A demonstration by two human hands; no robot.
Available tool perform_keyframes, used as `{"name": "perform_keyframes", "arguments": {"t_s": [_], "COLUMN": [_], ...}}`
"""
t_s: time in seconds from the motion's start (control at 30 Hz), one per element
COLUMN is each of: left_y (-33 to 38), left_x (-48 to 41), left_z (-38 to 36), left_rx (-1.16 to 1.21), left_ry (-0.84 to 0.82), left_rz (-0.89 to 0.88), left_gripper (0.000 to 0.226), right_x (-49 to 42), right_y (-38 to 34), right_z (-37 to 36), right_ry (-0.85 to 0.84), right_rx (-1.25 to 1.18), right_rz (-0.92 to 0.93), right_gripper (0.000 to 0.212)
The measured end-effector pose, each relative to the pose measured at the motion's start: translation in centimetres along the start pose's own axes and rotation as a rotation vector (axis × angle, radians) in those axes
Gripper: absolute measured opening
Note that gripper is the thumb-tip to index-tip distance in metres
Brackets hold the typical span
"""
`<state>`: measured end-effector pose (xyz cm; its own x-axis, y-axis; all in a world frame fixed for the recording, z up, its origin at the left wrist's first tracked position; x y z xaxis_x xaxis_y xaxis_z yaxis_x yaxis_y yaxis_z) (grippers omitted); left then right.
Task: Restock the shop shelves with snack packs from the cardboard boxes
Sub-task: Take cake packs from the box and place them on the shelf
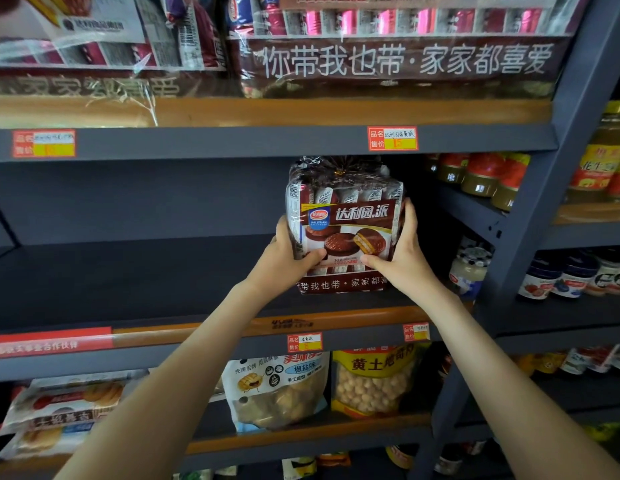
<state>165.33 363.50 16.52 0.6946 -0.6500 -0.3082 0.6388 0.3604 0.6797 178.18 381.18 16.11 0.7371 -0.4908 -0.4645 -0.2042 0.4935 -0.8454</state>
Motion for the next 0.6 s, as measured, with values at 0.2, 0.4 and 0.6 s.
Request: {"name": "perform_keyframes", "arguments": {"t_s": [0.2,0.4,0.6], "left_y": [1.0,1.4,1.7], "left_x": [1.8,2.6,4.2], "left_z": [-0.1,-1.0,-1.9], "left_rx": [-0.431,-0.753,-0.746], "left_ry": [0.360,0.412,0.390], "left_rz": [-0.271,-0.403,-0.354], "left_gripper": [0.103,0.084,0.074], "right_x": [0.8,2.0,3.8], "right_y": [0.0,-0.1,-0.6], "right_z": [-0.3,-1.0,-1.8], "right_ry": [0.147,0.225,0.184], "right_rx": [0.265,0.483,0.478], "right_rz": [0.149,0.280,0.310], "right_gripper": [0.109,0.090,0.076]}}
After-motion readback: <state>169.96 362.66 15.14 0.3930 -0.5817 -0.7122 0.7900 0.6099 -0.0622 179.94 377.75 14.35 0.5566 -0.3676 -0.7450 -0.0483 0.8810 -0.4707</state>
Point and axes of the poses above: each hand's wrist, its own x-axis away from the middle knuckle, its own z-axis out of the back of the hand, y = z × x, the point moved 2 cm from there along -x, towards the middle knuckle, and after that the axes turned 11 degrees about -x, right-handed, at the moved point
